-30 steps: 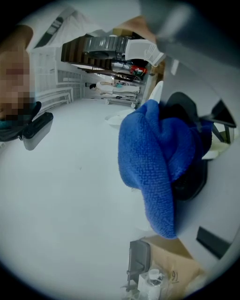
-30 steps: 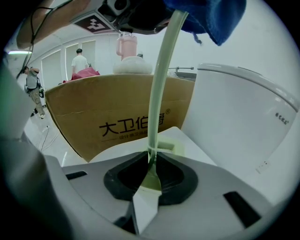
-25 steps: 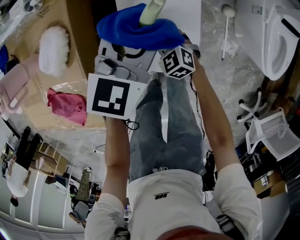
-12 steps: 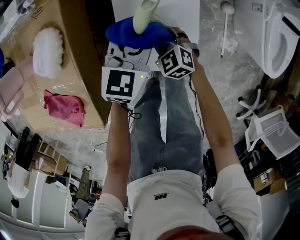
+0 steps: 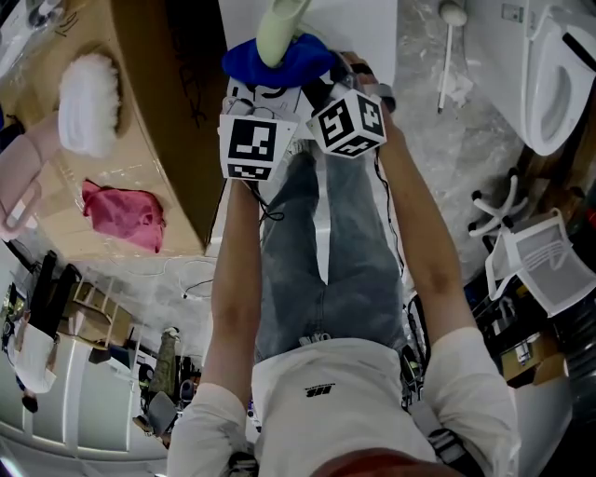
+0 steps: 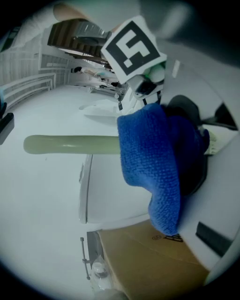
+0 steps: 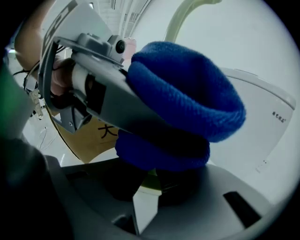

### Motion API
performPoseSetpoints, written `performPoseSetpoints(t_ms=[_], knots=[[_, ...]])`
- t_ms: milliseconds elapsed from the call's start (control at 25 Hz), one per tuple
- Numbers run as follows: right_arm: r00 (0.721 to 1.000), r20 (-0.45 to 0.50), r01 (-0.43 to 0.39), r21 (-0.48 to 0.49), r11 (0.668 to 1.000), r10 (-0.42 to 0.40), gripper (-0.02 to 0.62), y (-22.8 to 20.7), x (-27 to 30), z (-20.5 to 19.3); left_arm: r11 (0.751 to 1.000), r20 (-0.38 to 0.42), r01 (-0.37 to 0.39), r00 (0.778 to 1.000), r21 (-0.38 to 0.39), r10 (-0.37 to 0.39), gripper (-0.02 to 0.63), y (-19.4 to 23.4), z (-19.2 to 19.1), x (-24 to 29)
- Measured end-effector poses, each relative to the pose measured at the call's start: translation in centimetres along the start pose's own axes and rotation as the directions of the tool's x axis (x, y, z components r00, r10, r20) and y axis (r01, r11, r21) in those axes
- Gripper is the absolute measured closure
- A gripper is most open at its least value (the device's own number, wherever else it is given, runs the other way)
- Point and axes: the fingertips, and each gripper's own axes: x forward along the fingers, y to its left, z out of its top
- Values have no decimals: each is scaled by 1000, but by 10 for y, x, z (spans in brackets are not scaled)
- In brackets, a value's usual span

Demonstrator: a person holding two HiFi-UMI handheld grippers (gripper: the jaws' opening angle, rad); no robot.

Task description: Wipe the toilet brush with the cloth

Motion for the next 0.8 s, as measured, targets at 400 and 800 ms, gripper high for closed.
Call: performPoseSetpoints(t_ms=[400, 800], knots=[[1000, -5, -1, 1, 1000, 1, 543, 0, -1, 0, 1000, -44, -16, 999, -24, 15, 486, 0, -18, 10], [1000, -14, 0, -4, 1000, 0, 541, 1, 1, 2, 1000, -22, -25, 999, -14, 24, 485, 1, 6, -10]])
